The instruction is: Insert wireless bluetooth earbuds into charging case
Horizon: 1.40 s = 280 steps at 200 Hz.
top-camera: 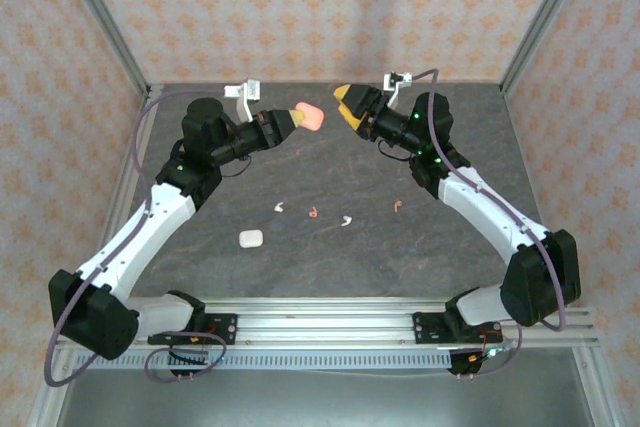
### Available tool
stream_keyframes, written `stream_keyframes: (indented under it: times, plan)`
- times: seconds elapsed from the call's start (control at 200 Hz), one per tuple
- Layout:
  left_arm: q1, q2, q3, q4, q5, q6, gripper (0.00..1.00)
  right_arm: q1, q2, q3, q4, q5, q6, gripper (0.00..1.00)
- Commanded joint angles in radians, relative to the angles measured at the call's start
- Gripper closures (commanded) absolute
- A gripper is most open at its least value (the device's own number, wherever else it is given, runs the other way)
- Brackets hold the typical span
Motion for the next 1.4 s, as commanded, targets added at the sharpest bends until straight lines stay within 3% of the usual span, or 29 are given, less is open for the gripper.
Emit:
stream_keyframes:
  times: [0.0, 0.285, 0.51, 0.966, 1.131, 1.291, 1.396]
  plan:
    - [-0.011, -0.038, 0.02, 0.057, -0.054, -0.079, 0.9, 0.014, 0.01, 0.003, 0.059, -0.026, 0.013, 0.28]
    - [-0.045, -0.054, -0.027, 0.117, -0.117, -0.164, 0.91, 0.068, 0.096, 0.024, 0.221, -0.07, 0.102, 0.35]
    - [-0.055, -0.065, -0.029, 0.122, -0.13, -0.175, 0.91, 0.08, 0.127, 0.03, 0.303, -0.085, 0.151, 0.51]
    - [-0.055, -0.063, -0.048, 0.088, -0.166, -0.186, 0.91, 0.099, 0.063, 0.007, 0.218, -0.062, 0.077, 0.38]
    - [-0.055, -0.059, -0.044, 0.101, -0.156, -0.191, 0.91, 0.103, 0.052, 0.007, 0.175, -0.065, 0.046, 0.5]
    - [-0.056, -0.048, -0.035, 0.107, -0.129, -0.209, 0.91, 0.102, 0.083, 0.035, 0.184, -0.108, 0.062, 0.52]
    - [-0.056, -0.049, -0.03, 0.109, -0.124, -0.209, 0.91, 0.102, 0.103, 0.047, 0.205, -0.127, 0.074, 0.6]
